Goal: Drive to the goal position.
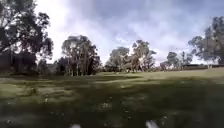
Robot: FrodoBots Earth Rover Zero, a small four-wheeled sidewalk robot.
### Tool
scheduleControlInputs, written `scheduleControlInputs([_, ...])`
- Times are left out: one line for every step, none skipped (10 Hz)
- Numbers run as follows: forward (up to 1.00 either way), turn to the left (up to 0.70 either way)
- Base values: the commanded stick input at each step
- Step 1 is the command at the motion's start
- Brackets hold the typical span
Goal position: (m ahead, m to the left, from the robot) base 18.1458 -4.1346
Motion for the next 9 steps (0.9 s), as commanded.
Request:
scheduleControlInputs([0.7,-0.01])
scheduleControlInputs([0.7,-0.04])
scheduleControlInputs([0.7,-0.32])
scheduleControlInputs([0.7,-0.32])
scheduleControlInputs([0.7,-0.32])
scheduleControlInputs([0.7,-0.32])
scheduleControlInputs([0.7,-0.14])
scheduleControlInputs([0.7,-0.02])
scheduleControlInputs([0.7,0.0])
